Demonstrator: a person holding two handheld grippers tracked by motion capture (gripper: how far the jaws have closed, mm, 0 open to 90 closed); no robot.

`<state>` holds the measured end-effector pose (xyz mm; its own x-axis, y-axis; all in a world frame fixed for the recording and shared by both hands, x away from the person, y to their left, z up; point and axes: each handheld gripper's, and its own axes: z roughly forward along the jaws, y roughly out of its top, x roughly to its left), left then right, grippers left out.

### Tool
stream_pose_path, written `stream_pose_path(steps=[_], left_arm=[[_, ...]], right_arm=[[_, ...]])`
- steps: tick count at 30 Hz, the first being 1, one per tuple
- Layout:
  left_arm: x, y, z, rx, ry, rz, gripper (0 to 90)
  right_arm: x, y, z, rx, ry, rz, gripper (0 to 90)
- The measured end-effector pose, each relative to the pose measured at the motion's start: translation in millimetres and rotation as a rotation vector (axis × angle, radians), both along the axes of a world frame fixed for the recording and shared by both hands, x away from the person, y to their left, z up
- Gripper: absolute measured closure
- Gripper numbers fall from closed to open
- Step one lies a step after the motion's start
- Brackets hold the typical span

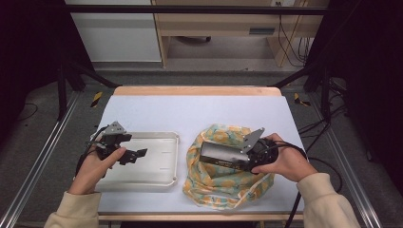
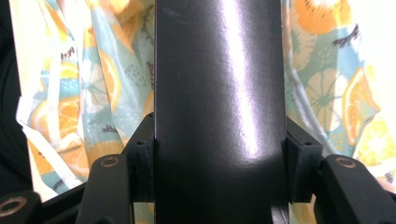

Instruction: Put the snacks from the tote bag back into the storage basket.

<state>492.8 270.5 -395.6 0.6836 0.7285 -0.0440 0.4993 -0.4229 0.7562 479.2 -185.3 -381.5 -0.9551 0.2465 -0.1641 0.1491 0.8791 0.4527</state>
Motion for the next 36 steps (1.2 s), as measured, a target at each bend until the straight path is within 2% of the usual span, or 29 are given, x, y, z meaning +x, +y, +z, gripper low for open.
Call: stream_pose_path(steps=[8, 14, 16, 19, 25, 29, 34, 36], left_arm=[[-0.4, -4.4, -2.3, 0.020, 0.003, -0.016, 10.9], [3.4, -15.1, -4.5, 0.067, 0.004, -0.068, 10.6], [5.6, -20.3, -0.5, 0.077, -0.008, -0.093, 10.4], [6.1, -22.4, 3.1, 0.068, -0.010, -0.121, 10.0], [4.2, -21.0, 13.6, 0.107, -0.010, -0.192, 9.6], [4.3, -19.9, 21.7, 0.138, -0.010, -0.236, 9.2], [5.1, -23.5, 35.0, 0.206, -0.022, -0.298, 9.1], [5.3, -27.1, 40.4, 0.246, -0.023, -0.327, 8.8]], right_arm=[[2.3, 6.9, 16.1, 0.003, -0.004, -0.023, 43.0], [5.0, 16.6, 23.1, 0.000, -0.007, -0.035, 43.0], [6.5, 20.8, 24.2, 0.000, -0.003, -0.028, 43.0], [8.8, 27.5, 25.7, 0.004, 0.008, -0.024, 43.0], [12.0, 43.0, 28.6, 0.001, 0.015, -0.008, 43.0], [14.9, 55.6, 31.4, -0.010, 0.025, 0.000, 43.1], [18.6, 73.6, 28.7, -0.034, 0.042, 0.016, 43.0], [19.7, 82.6, 27.2, -0.048, 0.045, 0.026, 43.1]])
